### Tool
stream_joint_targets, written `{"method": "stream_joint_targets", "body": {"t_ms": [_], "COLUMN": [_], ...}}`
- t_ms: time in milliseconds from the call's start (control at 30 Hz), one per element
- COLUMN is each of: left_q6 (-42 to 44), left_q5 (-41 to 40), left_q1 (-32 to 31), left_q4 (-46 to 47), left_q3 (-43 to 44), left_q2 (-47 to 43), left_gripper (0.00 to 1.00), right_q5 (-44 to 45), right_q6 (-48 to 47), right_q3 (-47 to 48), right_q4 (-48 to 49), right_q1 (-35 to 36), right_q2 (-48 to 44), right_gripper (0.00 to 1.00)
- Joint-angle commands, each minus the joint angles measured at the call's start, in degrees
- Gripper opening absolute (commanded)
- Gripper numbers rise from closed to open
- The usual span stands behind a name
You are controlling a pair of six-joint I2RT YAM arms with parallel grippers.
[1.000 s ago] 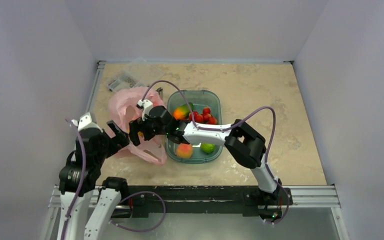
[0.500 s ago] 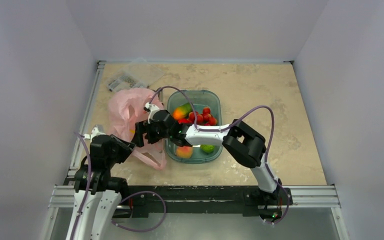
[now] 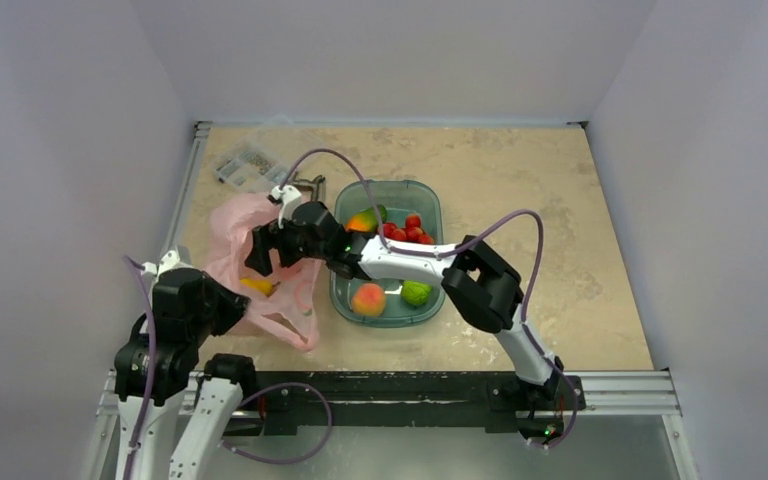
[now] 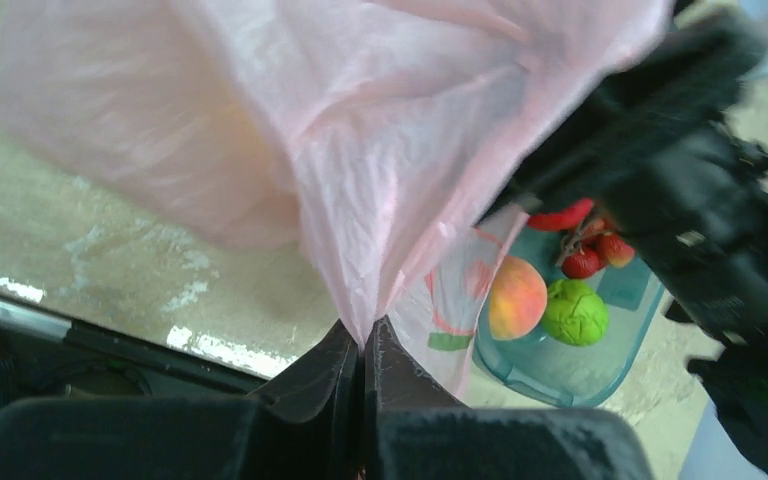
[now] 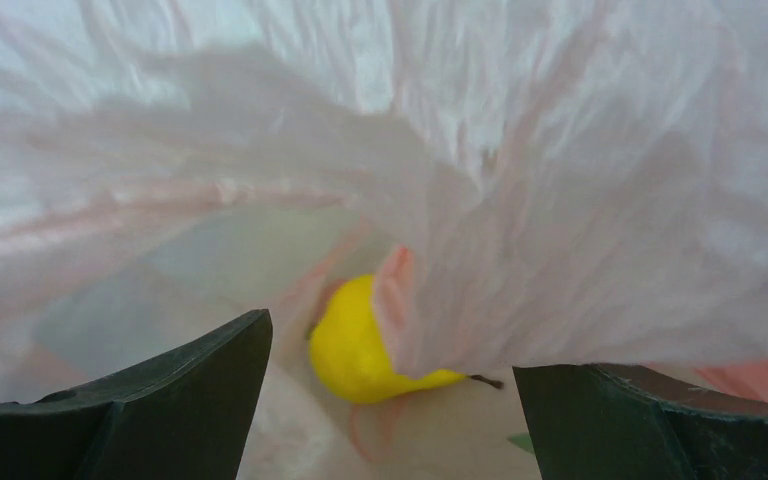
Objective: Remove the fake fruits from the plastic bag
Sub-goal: Adjust the plastic bag at the center of the board, then take out the fake fruit from the plastic bag.
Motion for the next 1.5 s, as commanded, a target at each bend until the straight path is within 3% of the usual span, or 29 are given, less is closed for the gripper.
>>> {"method": "stream_joint_targets", "body": {"t_ms": [0, 167, 300, 633, 900, 1133, 1467], "left_q6": [12.66, 18.98, 22.09, 21.32, 19.46, 21.90, 23.82], "left_q5": [7.25, 15.31, 15.72, 9.51, 8.25, 13.04, 16.43], "left_q1": [-0.18, -0.18, -0.18, -0.09, -0.09, -0.09, -0.09], "left_q4": [8.77, 14.75, 7.15, 6.07, -1.31, 0.29, 0.63], "left_q3": [4.24, 16.05, 26.22, 1.27, 2.70, 0.75, 0.20], "left_q2": [2.24, 16.71, 26.80, 7.72, 6.14, 5.13, 5.36], "left_gripper": [0.00, 0.00, 0.00, 0.00, 0.00, 0.00, 0.00], "right_q5": [1.81, 8.63, 9.58, 11.43, 6.01, -0.88, 11.43], "right_q6": [-3.95, 0.66, 2.21, -1.72, -12.56, -18.45, -24.42], "right_q3": [2.11, 1.19, -0.73, -1.94, -0.45, -2.42, 9.45], "right_q4": [-2.85, -3.77, -2.49, -1.72, -0.44, 5.97, -1.64], "right_q1": [0.05, 0.03, 0.05, 0.05, 0.14, 1.99, 6.58], "right_q2": [3.50, 3.87, 2.49, 0.26, -0.32, -0.97, 8.22], "right_gripper": [0.88, 0.89, 0.89, 0.96, 0.99, 0.99, 0.99]}}
